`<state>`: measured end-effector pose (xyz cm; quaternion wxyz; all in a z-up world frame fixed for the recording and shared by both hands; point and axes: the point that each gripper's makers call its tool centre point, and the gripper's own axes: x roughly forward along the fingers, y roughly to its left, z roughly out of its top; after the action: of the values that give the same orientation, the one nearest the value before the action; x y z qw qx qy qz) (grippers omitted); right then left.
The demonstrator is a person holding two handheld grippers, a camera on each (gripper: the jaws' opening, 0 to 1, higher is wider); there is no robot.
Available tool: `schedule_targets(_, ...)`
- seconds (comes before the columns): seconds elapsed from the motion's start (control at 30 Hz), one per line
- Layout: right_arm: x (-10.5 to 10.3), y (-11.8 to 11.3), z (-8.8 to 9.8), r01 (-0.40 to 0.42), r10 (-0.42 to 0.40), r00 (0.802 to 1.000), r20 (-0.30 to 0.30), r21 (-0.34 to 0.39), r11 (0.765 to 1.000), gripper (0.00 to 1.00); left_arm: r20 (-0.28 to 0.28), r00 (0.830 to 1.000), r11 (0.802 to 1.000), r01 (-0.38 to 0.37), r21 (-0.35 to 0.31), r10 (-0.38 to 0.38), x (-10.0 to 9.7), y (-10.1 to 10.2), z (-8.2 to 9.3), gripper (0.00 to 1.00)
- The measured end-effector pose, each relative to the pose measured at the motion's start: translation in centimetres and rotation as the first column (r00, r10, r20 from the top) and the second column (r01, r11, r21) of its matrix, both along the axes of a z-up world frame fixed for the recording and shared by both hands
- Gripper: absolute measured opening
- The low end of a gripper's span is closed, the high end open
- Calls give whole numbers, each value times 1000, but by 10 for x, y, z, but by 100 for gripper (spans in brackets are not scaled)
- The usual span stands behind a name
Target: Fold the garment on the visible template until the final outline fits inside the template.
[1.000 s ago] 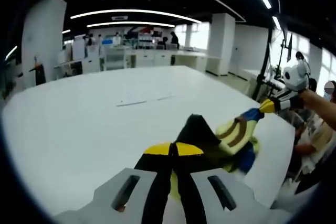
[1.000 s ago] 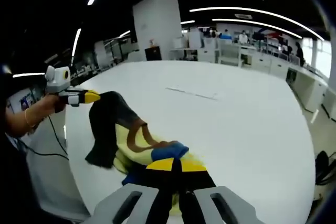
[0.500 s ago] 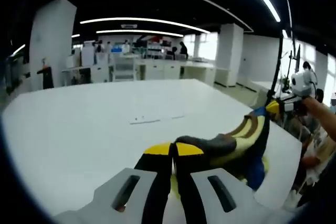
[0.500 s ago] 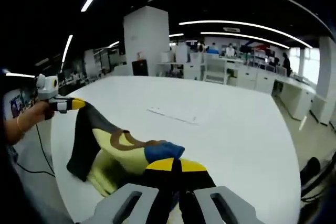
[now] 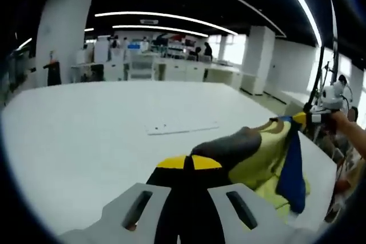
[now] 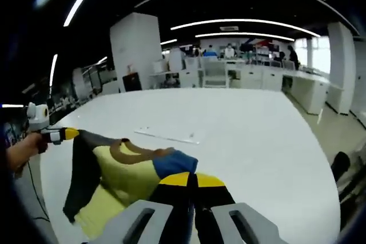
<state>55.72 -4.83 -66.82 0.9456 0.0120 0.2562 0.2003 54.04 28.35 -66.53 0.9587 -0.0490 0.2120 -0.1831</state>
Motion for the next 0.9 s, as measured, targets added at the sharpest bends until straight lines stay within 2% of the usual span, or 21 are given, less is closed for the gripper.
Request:
schedule_targets(0.1, 12, 1, -12, 22, -22, 1000, -12, 0, 1000, 0, -15, 1000, 1000, -18, -12, 17, 14, 3, -11, 0)
schedule_targets(0.17, 22, 1, -25, 42, -42, 998, -36, 0, 999, 0, -17, 1000, 1000, -19, 9, 19, 23, 5, -21, 0)
schedule_targets(0.3, 35, 3, -46, 58, -59, 996, -73, -20, 998, 0, -62, 998, 1000, -24, 13, 24, 33, 5, -40, 0)
schedule_targets(0.4, 42, 5, -56, 64, -64, 994, -92, -12, 998, 0, -99, 995, 998, -20, 61, 26, 41, 7, -61, 0)
schedule_targets(0.57, 57, 3, -78, 80, -81, 989, -120, -15, 997, 0, -147, 988, 997, -26, 75, 37, 52, 11, -86, 0)
schedule_targets(0.7, 61, 1, -91, 92, -93, 985, -147, -19, 996, 0, -157, 987, 995, -25, 96, 40, 56, 11, -96, 0)
schedule_targets(0.9, 65, 0, -104, 127, -126, 975, -181, -4, 992, 0, -158, 987, 984, -1, 181, 30, 62, 14, -108, 0)
